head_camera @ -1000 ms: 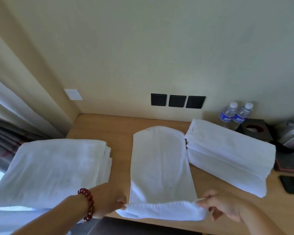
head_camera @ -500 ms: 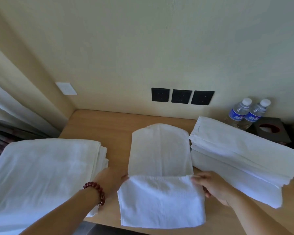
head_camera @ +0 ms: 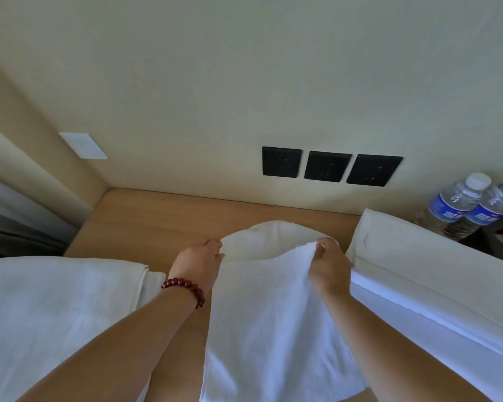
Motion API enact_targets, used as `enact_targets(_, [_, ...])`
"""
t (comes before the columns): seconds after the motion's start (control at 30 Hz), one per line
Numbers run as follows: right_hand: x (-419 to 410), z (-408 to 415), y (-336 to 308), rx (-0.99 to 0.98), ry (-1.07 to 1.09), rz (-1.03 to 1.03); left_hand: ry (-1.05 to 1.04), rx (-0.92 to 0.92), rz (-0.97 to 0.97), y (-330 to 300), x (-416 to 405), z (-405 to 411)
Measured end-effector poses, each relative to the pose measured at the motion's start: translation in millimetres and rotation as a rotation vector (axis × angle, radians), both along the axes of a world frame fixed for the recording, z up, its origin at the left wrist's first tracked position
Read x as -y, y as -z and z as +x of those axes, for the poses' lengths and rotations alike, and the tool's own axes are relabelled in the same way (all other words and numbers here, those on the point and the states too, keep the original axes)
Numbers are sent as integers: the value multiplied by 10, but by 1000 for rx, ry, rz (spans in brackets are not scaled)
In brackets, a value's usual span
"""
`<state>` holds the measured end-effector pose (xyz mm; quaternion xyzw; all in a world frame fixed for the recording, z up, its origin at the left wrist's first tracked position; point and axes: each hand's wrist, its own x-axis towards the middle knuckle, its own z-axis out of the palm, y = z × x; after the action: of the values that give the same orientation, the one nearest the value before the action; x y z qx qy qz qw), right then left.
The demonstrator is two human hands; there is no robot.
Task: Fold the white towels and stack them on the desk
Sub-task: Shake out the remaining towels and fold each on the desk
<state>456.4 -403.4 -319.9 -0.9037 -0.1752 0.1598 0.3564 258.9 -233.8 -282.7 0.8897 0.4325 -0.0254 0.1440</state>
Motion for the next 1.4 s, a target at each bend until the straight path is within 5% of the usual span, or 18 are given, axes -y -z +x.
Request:
enact_targets(0.17, [-193,54,317,79,-56,-286,-5,72,42,362,-39,73])
enact_targets(0.33, [-404,249,429,180,-162,-361,102,115,2,681,139,115])
enact_targets(0.47, [-581,513,451,39,-144,-429,165,37,31,856,303,265])
enact_targets(0.73, [-793,690,427,68,-353,-580,228,-100,-19,1009,368,628])
enact_targets(1.13, [-800,760,254,298,-642,-842,-127,-129,15,876,-134,813])
enact_targets(1.4, [-1063,958,-32,37,-1024,-1105,-19,-133,-158,894,-441,1019])
